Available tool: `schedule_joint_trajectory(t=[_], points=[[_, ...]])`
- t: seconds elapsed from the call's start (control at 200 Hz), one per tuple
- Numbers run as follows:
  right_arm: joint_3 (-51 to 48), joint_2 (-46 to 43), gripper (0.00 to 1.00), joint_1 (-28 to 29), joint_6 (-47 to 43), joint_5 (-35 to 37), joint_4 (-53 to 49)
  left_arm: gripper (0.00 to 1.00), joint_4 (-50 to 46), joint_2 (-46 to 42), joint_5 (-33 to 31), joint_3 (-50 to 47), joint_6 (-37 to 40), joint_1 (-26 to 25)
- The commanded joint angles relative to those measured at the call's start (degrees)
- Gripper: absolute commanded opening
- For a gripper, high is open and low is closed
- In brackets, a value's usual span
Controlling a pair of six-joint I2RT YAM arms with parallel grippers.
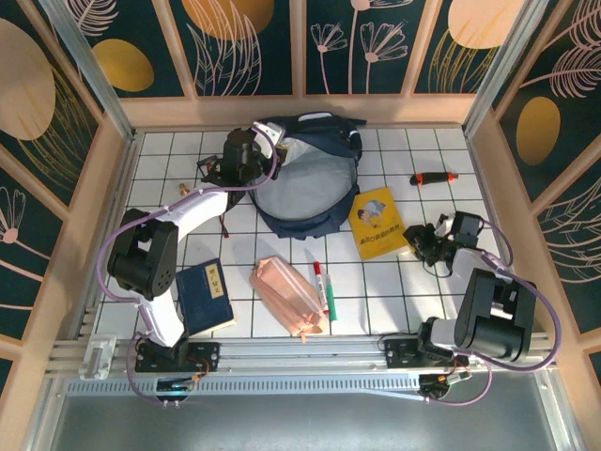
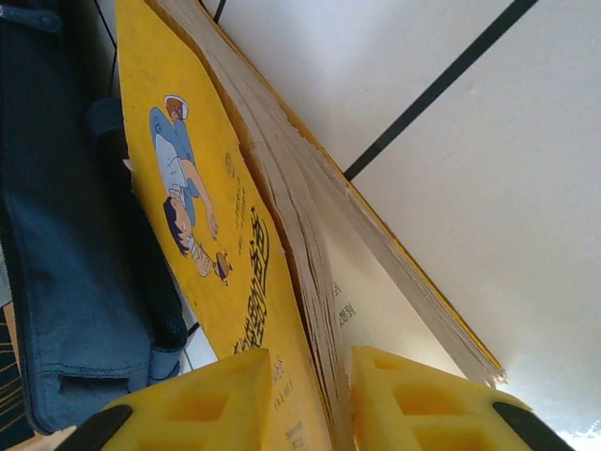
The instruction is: Pack books, pencil case, and school supplies into a backpack
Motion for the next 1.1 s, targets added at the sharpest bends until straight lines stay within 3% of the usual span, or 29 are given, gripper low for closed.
schedule_joint_trajectory(t=[0.0, 0.4, 0.645, 0.826, 0.931, 0.956, 1.096], points=[[-1.8, 2.0, 0.31, -0.2, -2.2, -2.1, 3.8, 0.0, 1.4, -1.8, 1.2, 0.3, -1.2, -0.4], [-3.2, 6.3, 0.36, 0.3, -3.9, -11.9, 13.6, 0.0, 0.6, -1.8, 0.9, 0.0, -0.7, -0.5], [-2.7, 10.2, 0.33, 3.8, -2.4, -11.0, 18.5, 0.0, 0.4, -2.1, 0.8, 0.2, -0.7, -0.5], [-2.7, 12.4, 0.21, 3.9, 0.2, -9.8, 23.1, 0.0, 0.4, -2.5, 0.8, -0.1, -0.6, -0.4], [-3.2, 12.7, 0.07, 3.9, 1.9, -10.5, 26.5, 0.0, 0.4, -2.8, 0.7, -0.2, -0.5, -0.4], [-3.4, 12.6, 0.0, 3.9, 2.6, -11.0, 27.5, 0.0, 0.3, -2.8, 0.7, -0.2, -0.5, -0.5], [-4.1, 8.8, 0.0, 3.8, 7.4, -14.0, 31.5, 0.0, 0.1, -3.2, -0.3, 0.0, -0.8, -0.5]])
